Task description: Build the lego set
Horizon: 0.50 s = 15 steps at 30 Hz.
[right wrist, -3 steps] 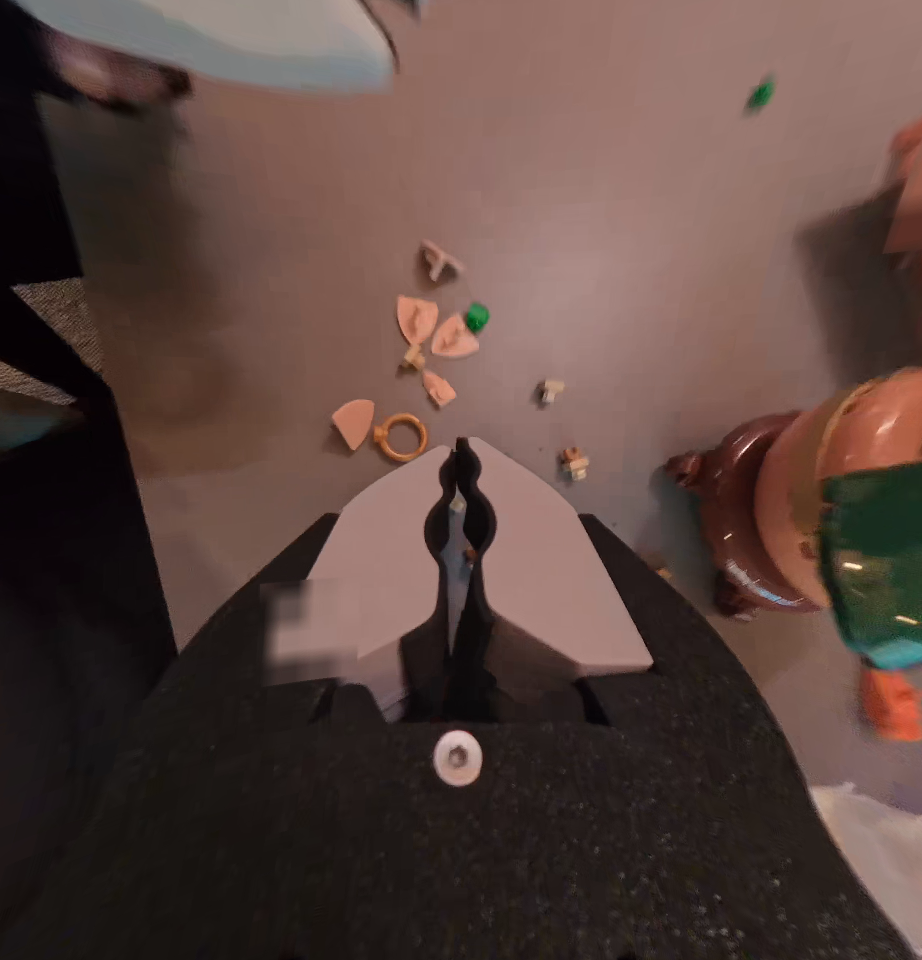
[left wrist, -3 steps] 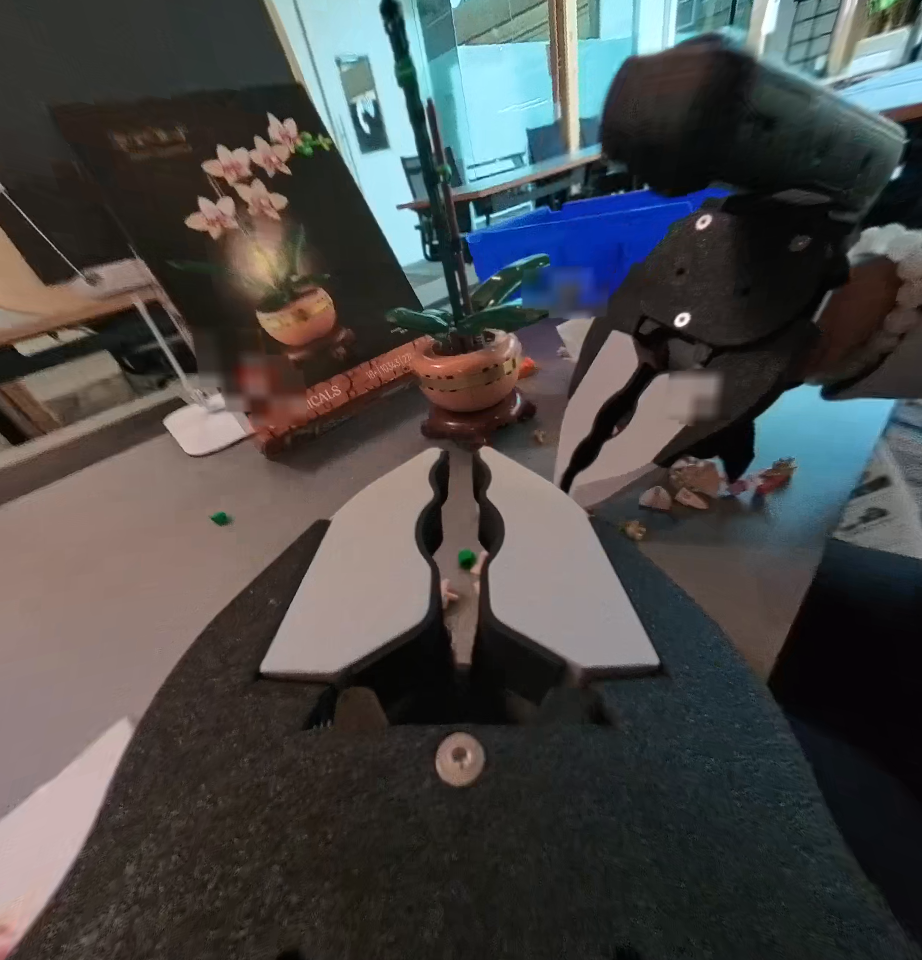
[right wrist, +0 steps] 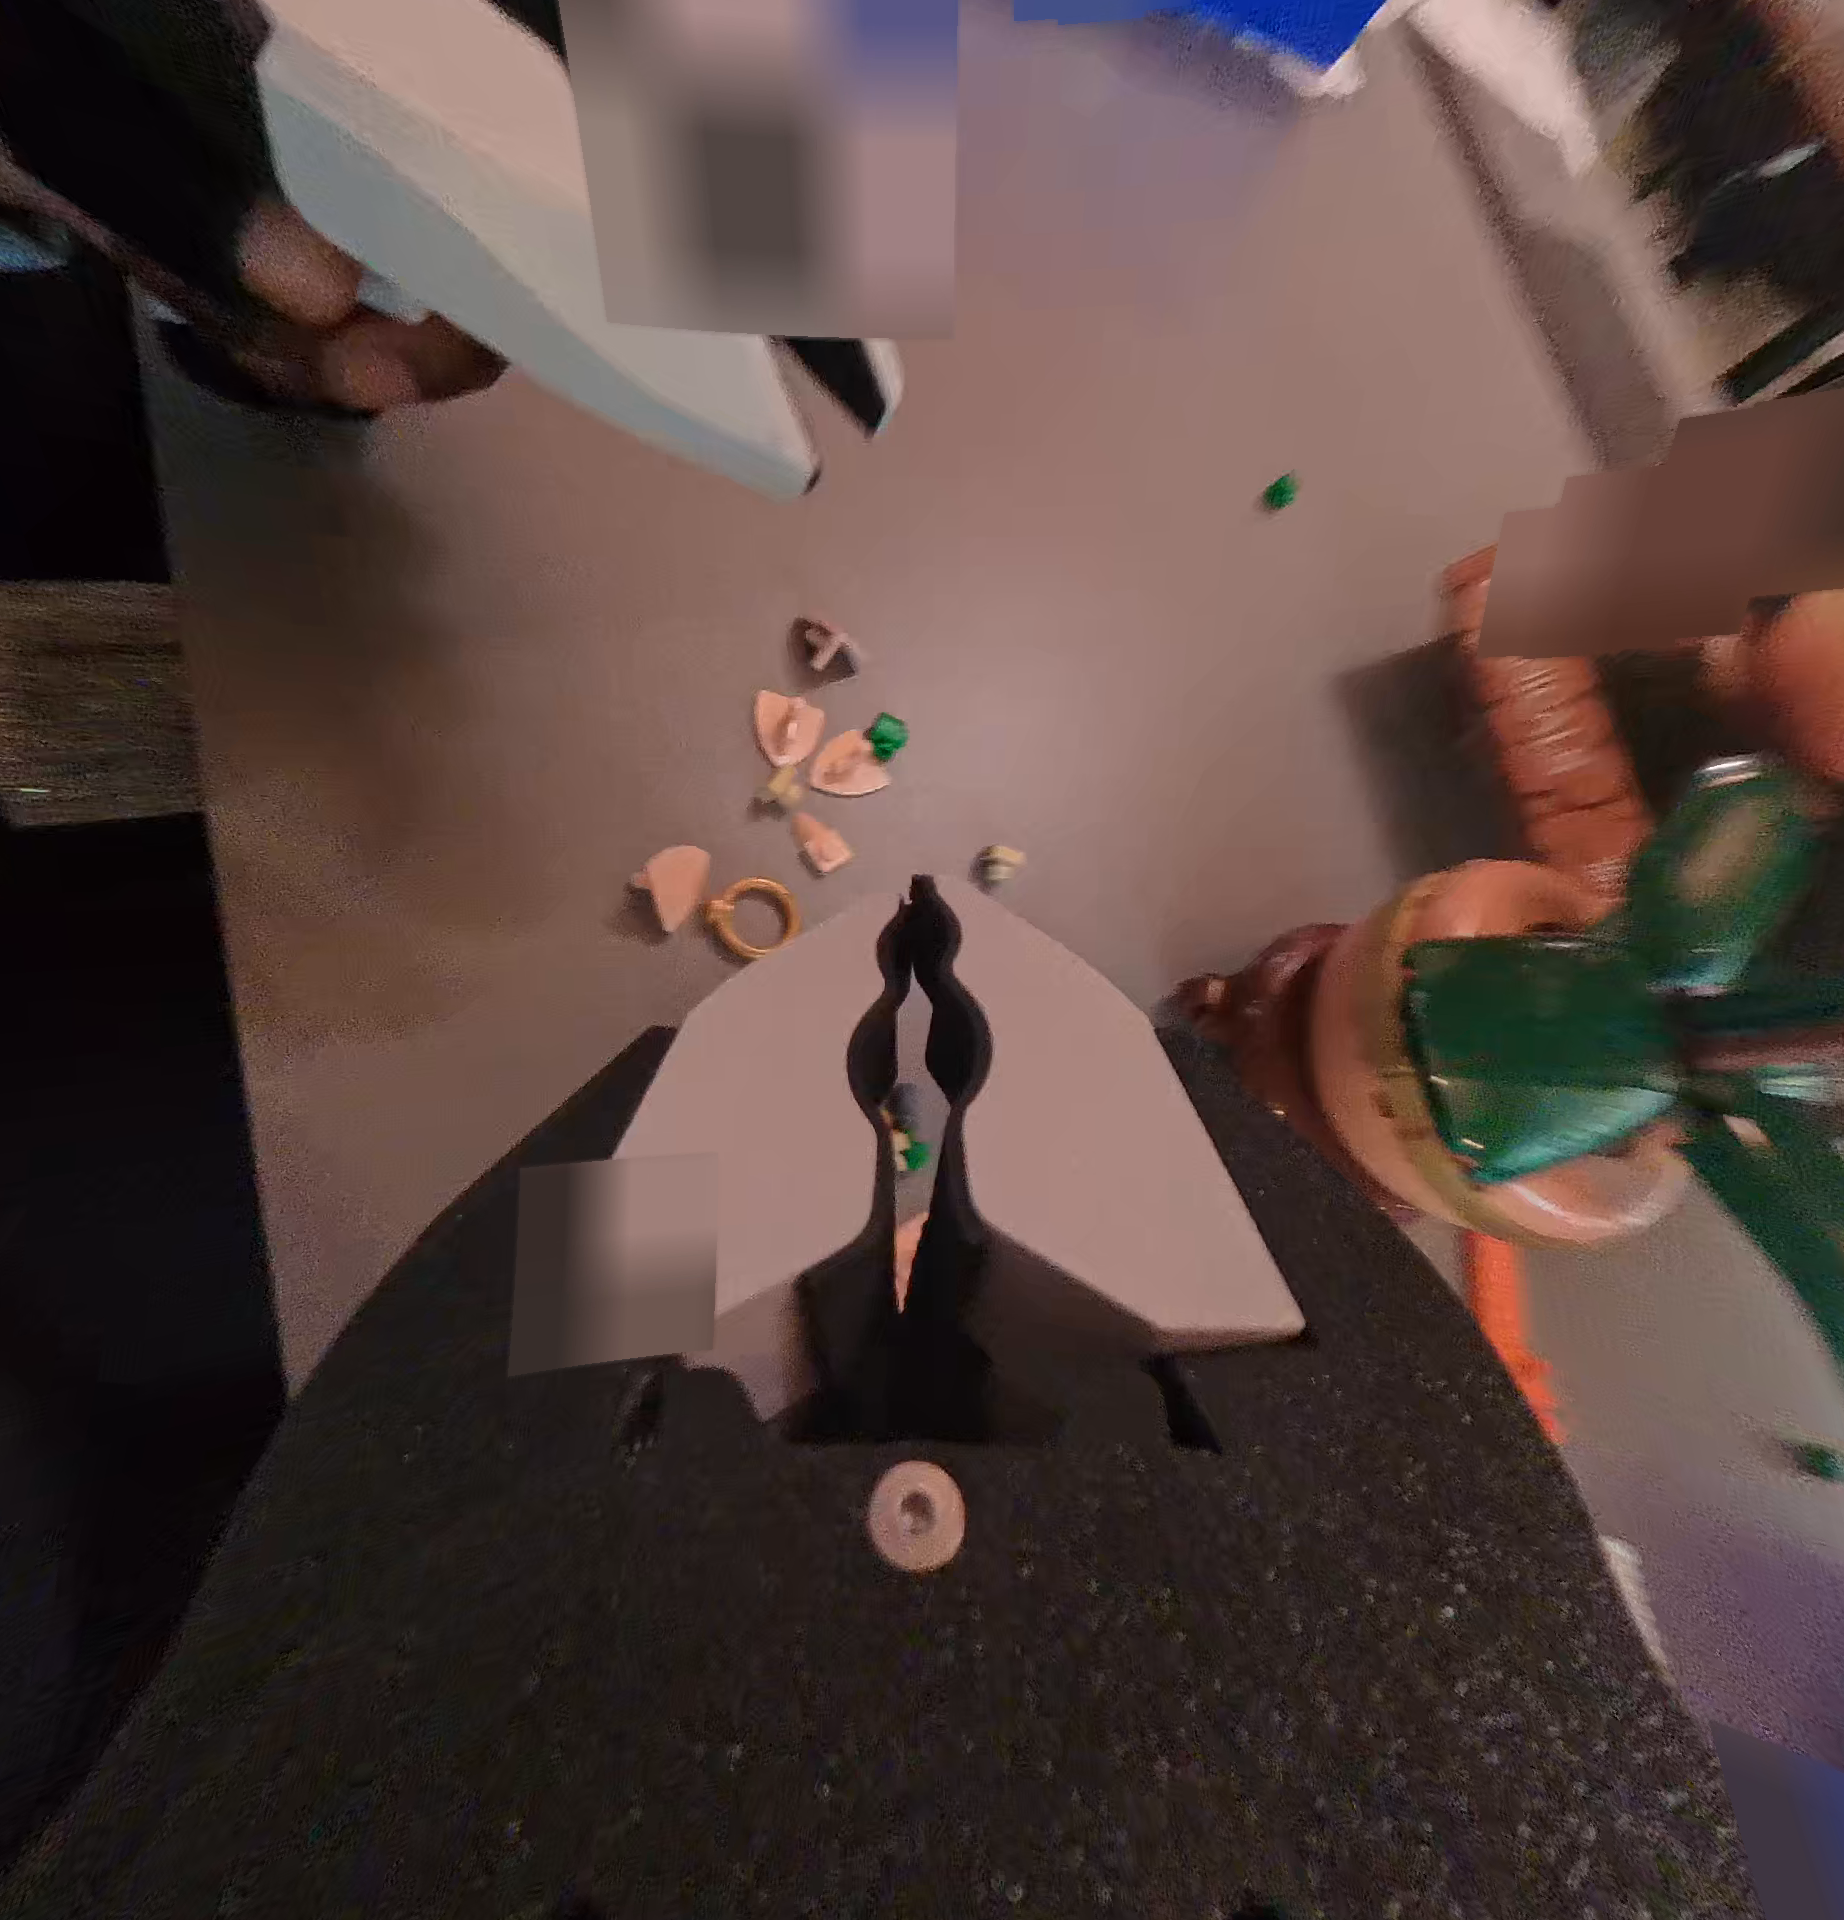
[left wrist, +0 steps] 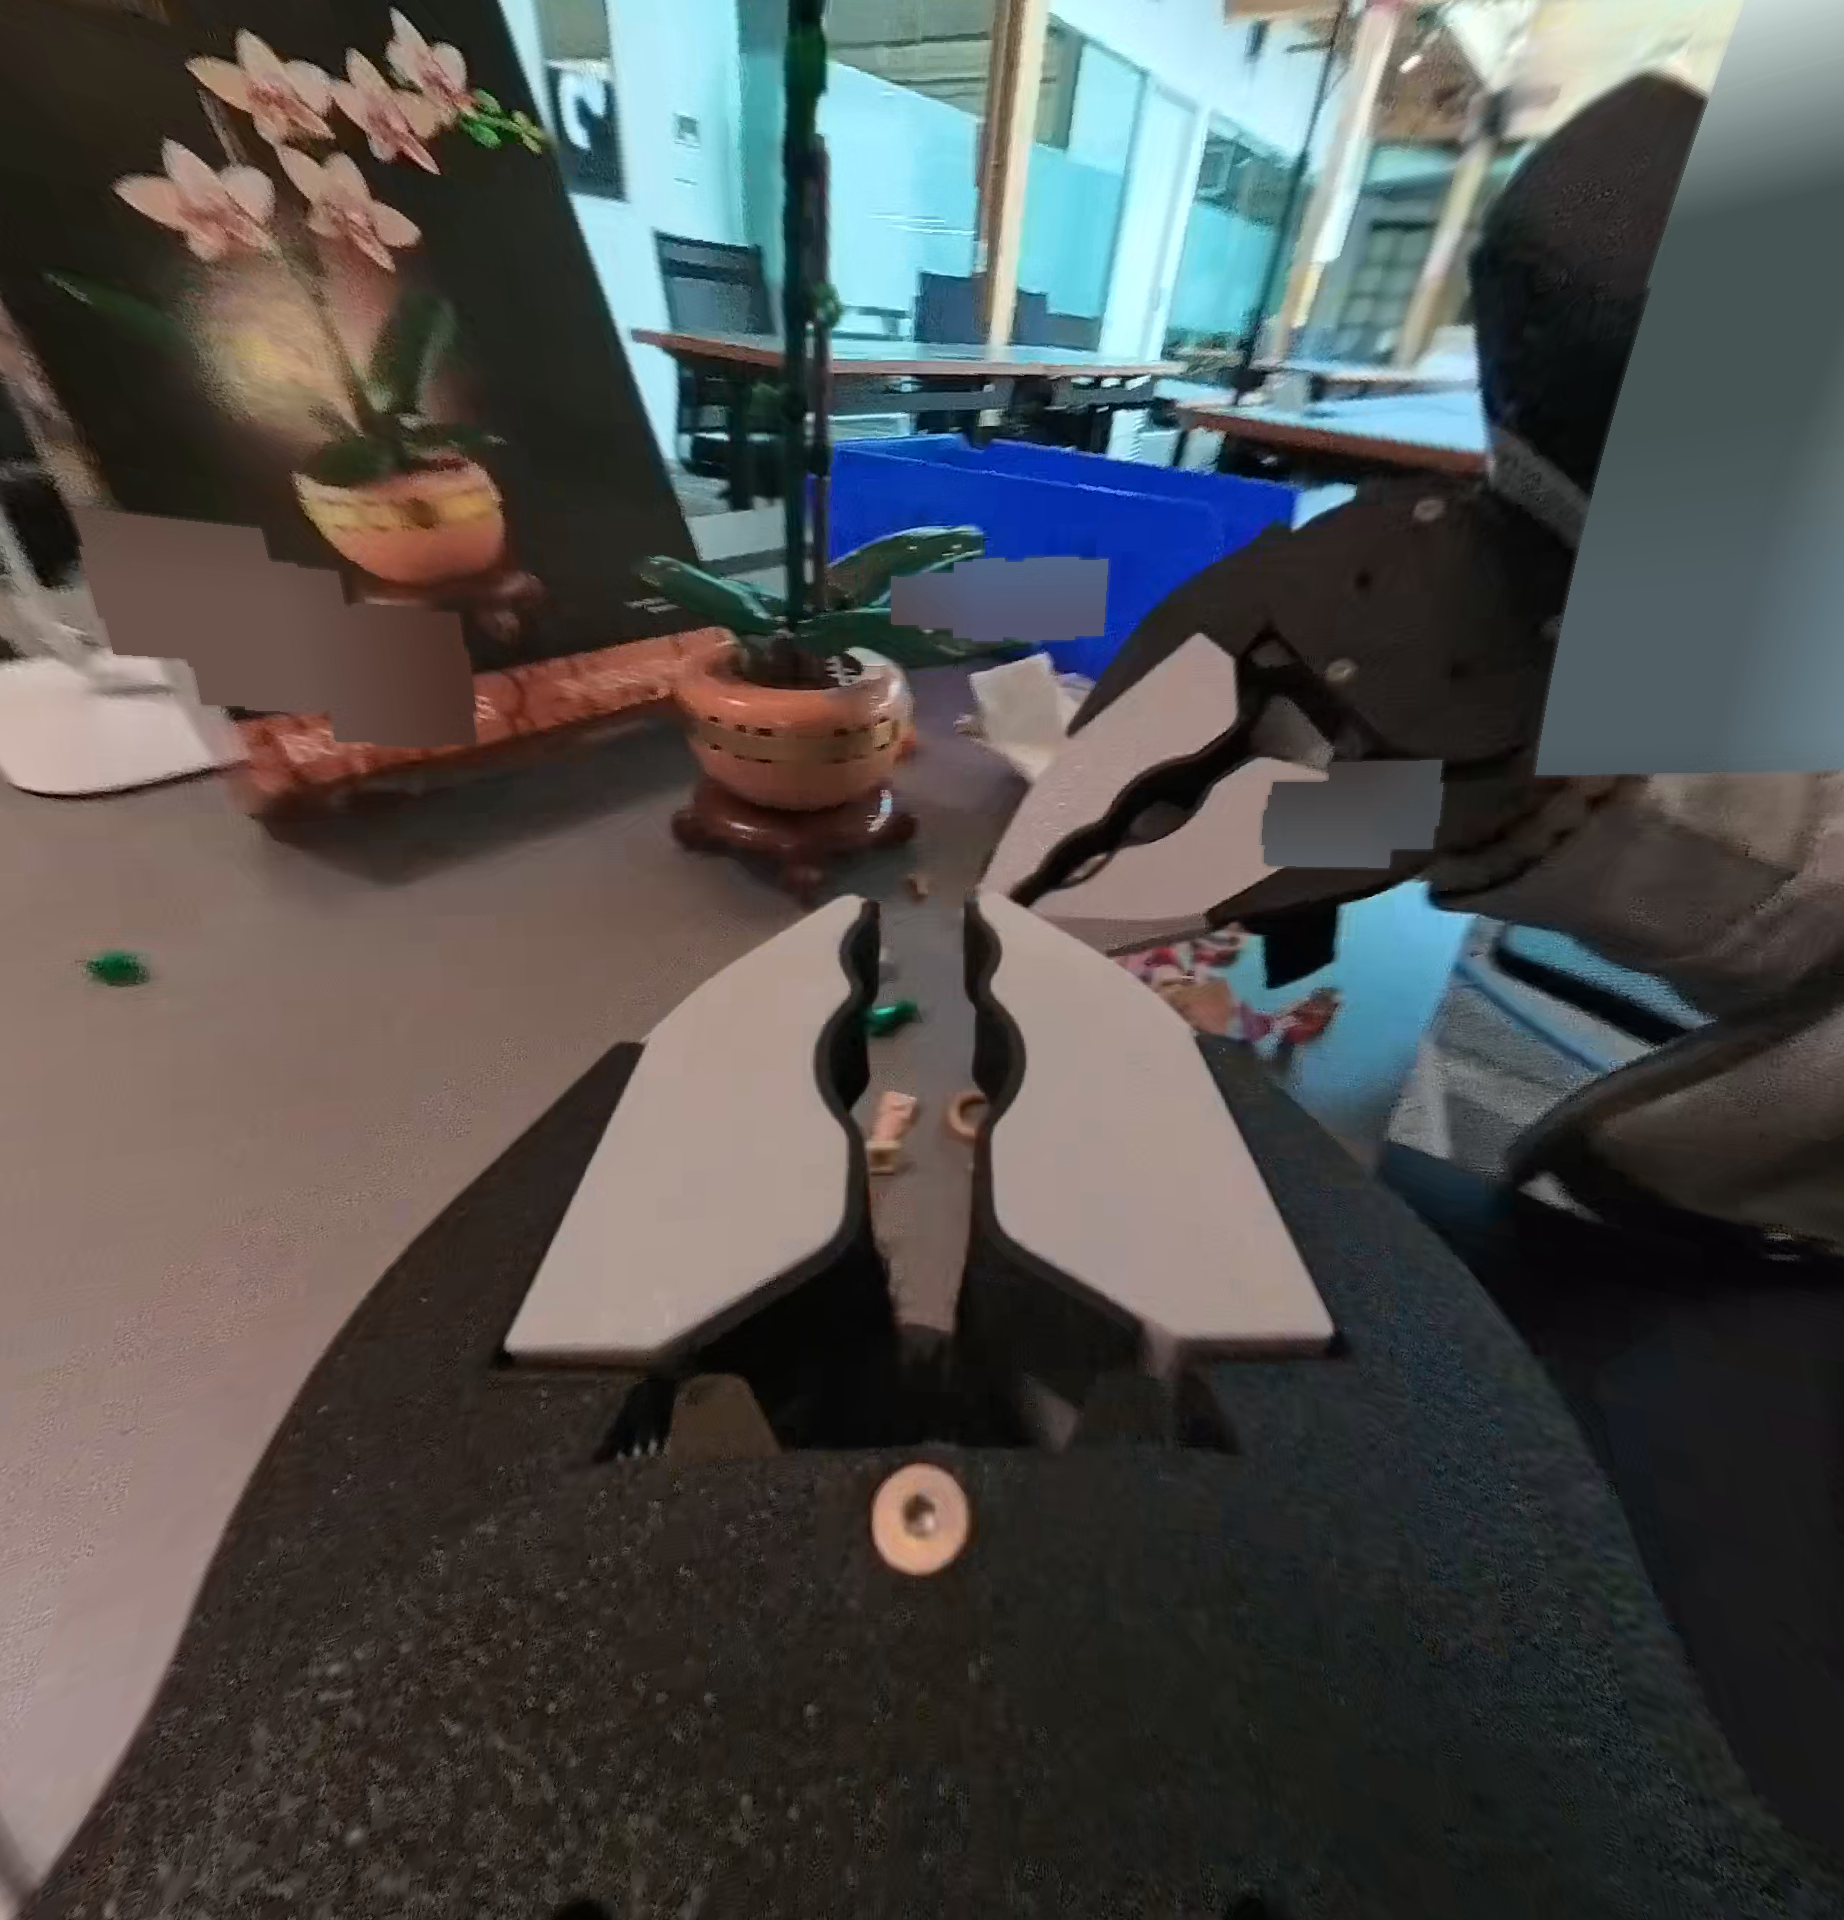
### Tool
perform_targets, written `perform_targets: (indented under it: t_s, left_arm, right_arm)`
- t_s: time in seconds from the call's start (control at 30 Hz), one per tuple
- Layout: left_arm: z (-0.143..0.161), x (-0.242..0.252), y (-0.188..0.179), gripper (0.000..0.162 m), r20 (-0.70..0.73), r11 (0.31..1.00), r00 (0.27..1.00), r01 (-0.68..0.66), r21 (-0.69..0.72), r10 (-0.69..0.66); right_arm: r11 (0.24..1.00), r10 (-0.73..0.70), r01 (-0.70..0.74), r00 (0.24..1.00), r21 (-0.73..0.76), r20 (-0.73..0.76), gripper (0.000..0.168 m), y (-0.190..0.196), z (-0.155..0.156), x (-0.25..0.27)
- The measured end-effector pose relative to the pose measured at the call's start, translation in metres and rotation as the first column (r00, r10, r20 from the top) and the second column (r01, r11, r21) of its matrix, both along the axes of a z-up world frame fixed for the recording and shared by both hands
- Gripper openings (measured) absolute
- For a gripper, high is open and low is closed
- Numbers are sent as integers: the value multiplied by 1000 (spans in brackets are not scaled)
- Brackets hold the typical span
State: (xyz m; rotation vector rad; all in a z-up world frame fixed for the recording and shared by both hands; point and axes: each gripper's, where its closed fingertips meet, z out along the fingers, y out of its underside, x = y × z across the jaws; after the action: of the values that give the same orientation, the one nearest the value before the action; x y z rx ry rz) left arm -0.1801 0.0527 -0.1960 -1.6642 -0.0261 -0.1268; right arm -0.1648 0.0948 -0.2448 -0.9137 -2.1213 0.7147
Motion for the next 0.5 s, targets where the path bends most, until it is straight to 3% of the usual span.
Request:
perform_targets:
  t_s: [0.1, 0.23, 0.37, 0.5]
  left_arm:
    - [-9, 3, 4, 20, 68, 997, 997, 32, -65, -28]
    - [-7, 1, 3, 19, -78, 996, 997, -26, -81, 20]
    - [2, 2, 2, 17, -220, 998, 974, -63, -29, 55]
    - [3, 4, 0, 17, -219, 999, 975, -44, -5, 42]
  right_arm:
    - [996, -20, 21, 1000, 87, -14, 2, 10, -1, 7]
    - [992, -114, 110, 992, 63, 61, 9, 18, -10, 7]
    - [947, -292, 305, 949, -103, 119, 23, 18, -24, -3]
    - [916, -357, 379, 920, -134, 160, 19, 23, -36, -14]
